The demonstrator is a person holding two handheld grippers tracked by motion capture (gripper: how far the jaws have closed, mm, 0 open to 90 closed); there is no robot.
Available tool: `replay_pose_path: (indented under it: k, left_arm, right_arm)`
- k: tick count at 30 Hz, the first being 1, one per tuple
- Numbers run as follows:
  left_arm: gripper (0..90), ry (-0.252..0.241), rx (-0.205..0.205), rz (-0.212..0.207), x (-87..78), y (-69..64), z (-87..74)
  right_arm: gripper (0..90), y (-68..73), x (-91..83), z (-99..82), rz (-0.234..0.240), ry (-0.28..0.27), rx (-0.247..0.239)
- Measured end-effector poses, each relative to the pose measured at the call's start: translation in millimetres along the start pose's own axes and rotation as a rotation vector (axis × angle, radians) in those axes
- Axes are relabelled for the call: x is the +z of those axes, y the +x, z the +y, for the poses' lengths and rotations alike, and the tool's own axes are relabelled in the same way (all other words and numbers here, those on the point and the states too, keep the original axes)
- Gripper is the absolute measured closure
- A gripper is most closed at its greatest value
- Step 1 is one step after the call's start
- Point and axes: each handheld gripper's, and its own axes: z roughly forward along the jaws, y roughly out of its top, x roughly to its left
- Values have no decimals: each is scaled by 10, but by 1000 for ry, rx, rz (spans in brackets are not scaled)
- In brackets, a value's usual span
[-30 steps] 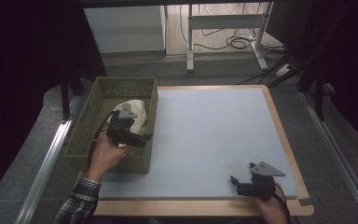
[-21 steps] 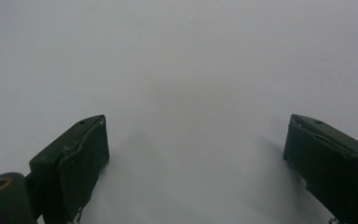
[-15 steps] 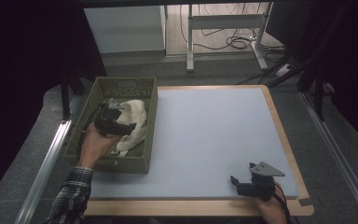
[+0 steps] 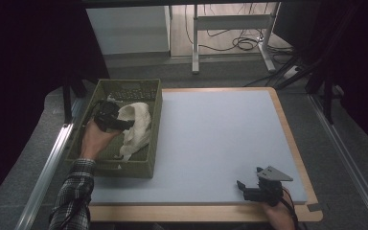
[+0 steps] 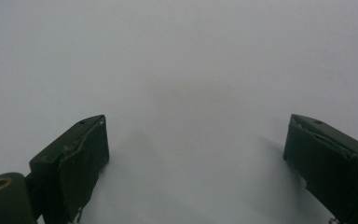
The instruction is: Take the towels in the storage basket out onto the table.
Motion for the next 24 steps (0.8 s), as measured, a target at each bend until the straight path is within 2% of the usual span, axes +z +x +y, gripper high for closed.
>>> replay_pose_path:
  k: [5, 11, 13, 15, 16, 17, 18, 19, 20, 21, 22, 23, 24]
  left_arm:
    - [161, 54, 7, -9, 204, -25, 119]
    - [169, 112, 17, -21, 399, -62, 217]
    - [188, 148, 24, -32, 486, -72, 241]
    - [232, 205, 35, -38, 598, -89, 253]
    - [321, 229, 40, -47, 648, -93, 252]
    - [360, 229, 40, -47, 648, -93, 252]
    - [360, 248, 42, -37, 674, -99, 251]
    - [440, 263, 38, -32, 692, -102, 248]
    - [542, 278, 31, -44, 707, -99, 245]
    - [714, 291, 32, -54, 717, -98, 241]
    - [795, 298, 35, -55, 718, -102, 237]
    - [795, 297, 32, -57, 704, -96, 238]
    - [848, 278, 13, -68, 659, -68, 237]
  right_arm:
    - [68, -1, 0, 0, 0, 0, 0]
    - [68, -2, -2, 0, 1, 1, 0]
    - [68, -2, -2, 0, 1, 1, 0]
    - [68, -3, -3, 0, 2, 1, 1]
    - [68, -4, -3, 0, 3, 0, 1]
    - [68, -4, -3, 0, 3, 0, 1]
    - [68, -4, -3, 0, 3, 0, 1]
    - [68, -5, -3, 0, 3, 1, 0]
    - [68, -5, -3, 0, 3, 1, 0]
    - [68, -5, -3, 0, 3, 1, 0]
    - [68, -5, -3, 0, 3, 1, 0]
    - [68, -5, -3, 0, 3, 1, 0]
    - [68, -5, -4, 0, 3, 0, 0]
